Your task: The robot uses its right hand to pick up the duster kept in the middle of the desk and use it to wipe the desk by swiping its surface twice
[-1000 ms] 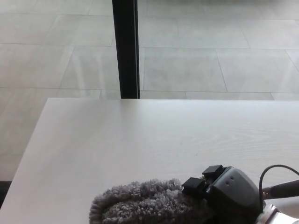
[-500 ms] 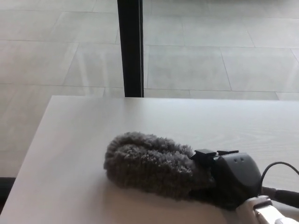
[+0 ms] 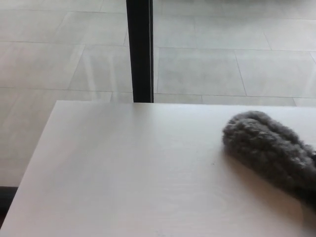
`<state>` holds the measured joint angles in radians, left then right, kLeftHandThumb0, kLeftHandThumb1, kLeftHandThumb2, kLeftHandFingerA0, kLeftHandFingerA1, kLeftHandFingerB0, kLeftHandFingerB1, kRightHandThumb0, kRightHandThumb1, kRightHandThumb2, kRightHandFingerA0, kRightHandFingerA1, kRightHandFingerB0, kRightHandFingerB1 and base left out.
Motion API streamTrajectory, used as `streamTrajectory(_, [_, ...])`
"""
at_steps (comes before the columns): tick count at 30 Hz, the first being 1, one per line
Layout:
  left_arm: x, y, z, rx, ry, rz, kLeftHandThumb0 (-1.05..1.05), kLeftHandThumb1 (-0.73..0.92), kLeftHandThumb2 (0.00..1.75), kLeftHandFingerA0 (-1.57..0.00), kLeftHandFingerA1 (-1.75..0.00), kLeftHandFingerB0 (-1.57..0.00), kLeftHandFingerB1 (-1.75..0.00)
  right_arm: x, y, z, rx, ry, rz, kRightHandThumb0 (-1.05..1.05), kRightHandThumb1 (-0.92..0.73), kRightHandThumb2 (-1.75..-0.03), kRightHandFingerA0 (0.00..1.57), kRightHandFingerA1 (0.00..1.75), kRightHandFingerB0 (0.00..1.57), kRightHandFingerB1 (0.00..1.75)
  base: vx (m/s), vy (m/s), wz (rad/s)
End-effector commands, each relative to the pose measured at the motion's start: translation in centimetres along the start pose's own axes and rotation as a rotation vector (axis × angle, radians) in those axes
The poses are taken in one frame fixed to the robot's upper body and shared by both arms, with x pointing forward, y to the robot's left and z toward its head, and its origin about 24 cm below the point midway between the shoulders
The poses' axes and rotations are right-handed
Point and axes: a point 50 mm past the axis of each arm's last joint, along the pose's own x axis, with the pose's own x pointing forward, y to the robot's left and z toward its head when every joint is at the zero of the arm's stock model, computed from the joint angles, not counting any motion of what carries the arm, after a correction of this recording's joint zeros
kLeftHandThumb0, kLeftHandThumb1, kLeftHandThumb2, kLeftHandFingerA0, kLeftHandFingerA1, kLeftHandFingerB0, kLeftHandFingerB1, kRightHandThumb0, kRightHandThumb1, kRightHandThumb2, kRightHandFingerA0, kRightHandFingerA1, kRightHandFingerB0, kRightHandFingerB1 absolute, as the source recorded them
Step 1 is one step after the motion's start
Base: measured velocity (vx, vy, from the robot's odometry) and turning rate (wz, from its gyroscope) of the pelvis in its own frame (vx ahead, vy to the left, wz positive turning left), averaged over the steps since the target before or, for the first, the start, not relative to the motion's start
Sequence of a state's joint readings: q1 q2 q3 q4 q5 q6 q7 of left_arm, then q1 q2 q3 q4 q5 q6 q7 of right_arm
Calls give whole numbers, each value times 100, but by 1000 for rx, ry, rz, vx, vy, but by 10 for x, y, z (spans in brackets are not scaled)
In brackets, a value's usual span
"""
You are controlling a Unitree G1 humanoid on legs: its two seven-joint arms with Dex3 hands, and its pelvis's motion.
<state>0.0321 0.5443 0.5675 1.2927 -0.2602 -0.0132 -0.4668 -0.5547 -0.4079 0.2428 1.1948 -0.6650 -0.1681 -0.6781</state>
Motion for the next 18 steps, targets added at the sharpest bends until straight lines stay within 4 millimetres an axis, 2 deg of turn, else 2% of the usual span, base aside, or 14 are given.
streamTrajectory(1, [-3, 4, 1, -22, -3, -20, -46, 89, 66, -39, -53, -37, -42, -15, -6, -66, -54, 344, 127, -28, -57, -59, 78, 156, 81, 57, 0, 0, 0])
streamTrajectory(3, [-3, 5, 0, -30, -1, -16, -44, 89, 67, -41, -54, -38, -42, -16, -7, -71, -47, 370, 130, -24, -55, -58, 77, 155, 80, 57, 0, 0, 0])
streamTrajectory(4, [-4, 5, -1, -42, 2, -19, -46, 89, 67, -38, -55, -36, -43, -20, -8, -81, -1, 439, 119, -25, -59, -58, 71, 156, 75, 76, 0, 0, 0])
streamTrajectory(7, [-4, 5, -1, -53, 0, -20, -45, 90, 66, -39, -56, -37, -43, -24, -10, -89, -1, 485, 121, -33, -58, -61, 71, 152, 79, 74, 0, 0, 0])
streamTrajectory(8, [-4, 6, -3, -72, -1, -9, -42, 89, 66, -40, -56, -39, -45, -26, -9, -91, -16, 531, 120, -34, -59, -60, 74, 145, 77, 71, 0, 0, 0])
streamTrajectory(9, [-4, 7, -3, -72, -1, -9, -42, 89, 66, -40, -56, -39, -45, -26, -9, -91, -16, 531, 120, -34, -59, -60, 74, 145, 77, 71, 0, 0, 0])
streamTrajectory(10, [-5, 7, -2, -48, -1, -9, -43, 90, 67, -40, -55, -39, -44, -26, -9, -92, 10, 540, 128, -30, -66, -62, 71, 149, 72, 78, 0, 0, 0])
streamTrajectory(11, [-5, 7, -2, -58, -4, -9, -44, 88, 66, -41, -58, -41, -45, -28, -7, -90, -36, 497, 125, -32, -62, -62, 72, 151, 73, 70, 0, 0, 0])
streamTrajectory(12, [-4, 7, -2, -58, -2, -7, -44, 88, 66, -41, -55, -40, -44, -28, -6, -89, -40, 493, 123, -33, -63, -59, 75, 160, 73, 93, 0, 0, 0])
streamTrajectory(14, [-4, 6, -2, -55, 1, -5, -44, 88, 66, -41, -55, -40, -44, -28, -6, -88, -39, 496, 120, -33, -63, -59, 75, 160, 73, 93, 0, 0, 0])
streamTrajectory(15, [-3, 5, -1, -49, 2, -10, -41, 87, 70, -40, -56, -39, -45, -25, -2, -81, -38, 486, 156, -32, -60, -59, 74, 160, 76, 70, 0, 0, 0])
streamTrajectory(16, [-3, 5, 0, -45, -2, -17, -40, 86, 72, -39, -58, -39, -47, -24, 0, -77, -44, 464, 159, -30, -60, -59, 75, 162, 77, 72, 0, 0, 0])
streamTrajectory(17, [-3, 5, 1, -40, -2, -18, -38, 83, 73, -39, -57, -39, -47, -22, 4, -67, -53, 403, 166, -29, -62, -58, 78, 162, 75, 60, 0, 0, 0])
streamTrajectory(18, [-3, 5, 1, -38, -1, -19, -38, 83, 73, -39, -57, -39, -47, -23, 4, -66, -55, 399, 167, -29, -62, -58, 78, 162, 75, 60, 0, 0, 0])
